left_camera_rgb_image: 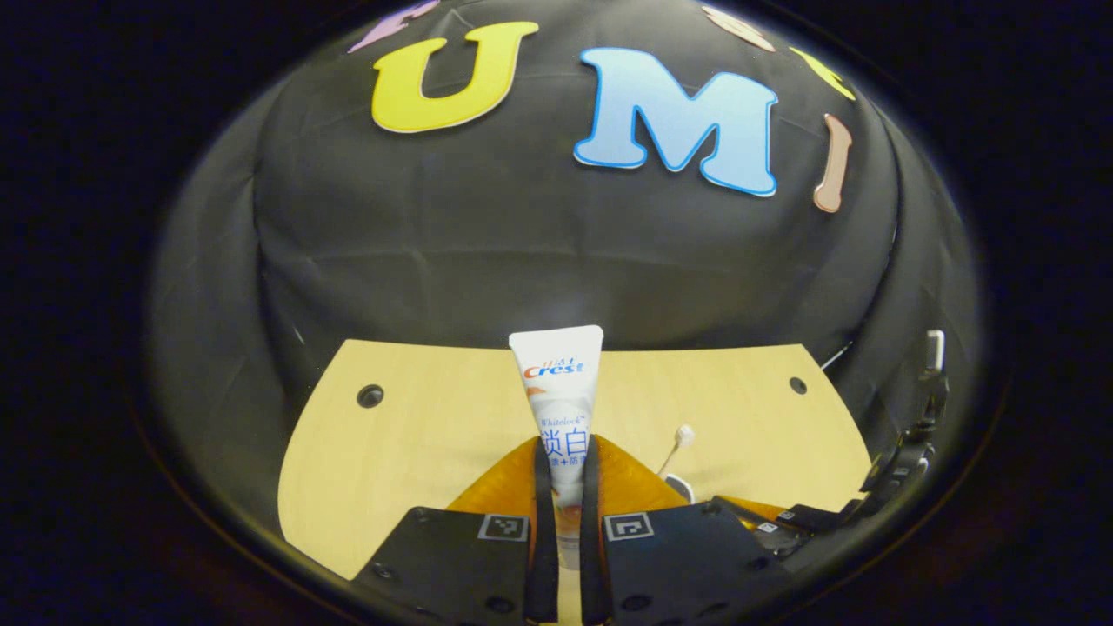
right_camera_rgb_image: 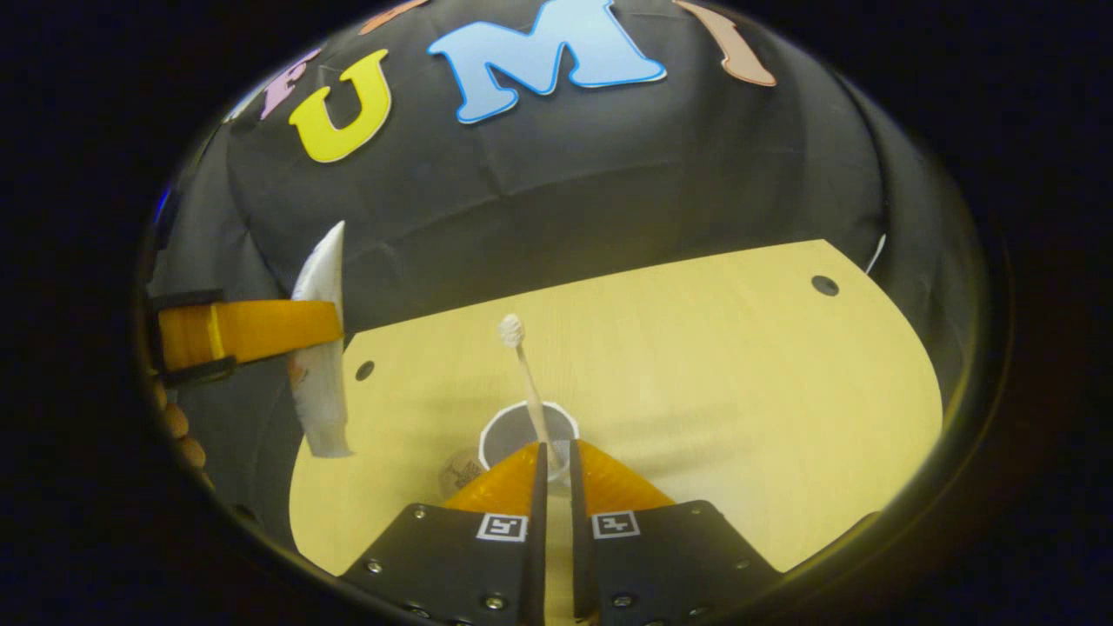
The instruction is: Put the toothbrush and toothpaste on the desktop into the cup, then pick up the cup and place it on the coaster on the desktop.
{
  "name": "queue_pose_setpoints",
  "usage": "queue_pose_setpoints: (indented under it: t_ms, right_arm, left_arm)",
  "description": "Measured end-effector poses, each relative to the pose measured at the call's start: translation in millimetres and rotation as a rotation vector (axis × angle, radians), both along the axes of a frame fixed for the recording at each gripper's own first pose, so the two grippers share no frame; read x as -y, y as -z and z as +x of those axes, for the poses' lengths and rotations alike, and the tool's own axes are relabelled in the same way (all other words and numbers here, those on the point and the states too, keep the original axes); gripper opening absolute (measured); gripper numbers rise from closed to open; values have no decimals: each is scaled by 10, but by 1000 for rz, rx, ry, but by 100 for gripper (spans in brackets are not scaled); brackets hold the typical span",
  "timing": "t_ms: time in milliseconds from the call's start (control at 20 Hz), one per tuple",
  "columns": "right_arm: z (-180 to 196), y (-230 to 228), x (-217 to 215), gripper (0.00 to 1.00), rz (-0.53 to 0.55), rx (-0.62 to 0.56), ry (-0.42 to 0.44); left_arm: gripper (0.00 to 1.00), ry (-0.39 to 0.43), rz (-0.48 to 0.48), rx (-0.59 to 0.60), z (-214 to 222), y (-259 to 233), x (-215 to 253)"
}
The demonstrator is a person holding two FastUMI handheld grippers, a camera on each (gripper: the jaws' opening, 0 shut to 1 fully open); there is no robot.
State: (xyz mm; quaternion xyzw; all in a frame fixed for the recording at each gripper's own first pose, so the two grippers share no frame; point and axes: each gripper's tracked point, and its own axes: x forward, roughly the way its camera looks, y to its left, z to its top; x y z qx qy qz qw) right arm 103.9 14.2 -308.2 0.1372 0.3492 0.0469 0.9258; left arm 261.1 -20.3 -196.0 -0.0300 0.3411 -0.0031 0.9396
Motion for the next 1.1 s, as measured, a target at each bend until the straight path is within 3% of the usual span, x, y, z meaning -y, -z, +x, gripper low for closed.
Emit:
queue_pose_setpoints:
  t_ms: [500, 1100]
  right_arm:
    - [-475, 132, 791, 12, 2, -46, 135]
    - [-896, 404, 1353, 12, 5, -108, 231]
  left_arm:
    - [17, 102, -57, 2, 455, 267, 717]
    - [17, 12, -171, -29, 594, 663, 788]
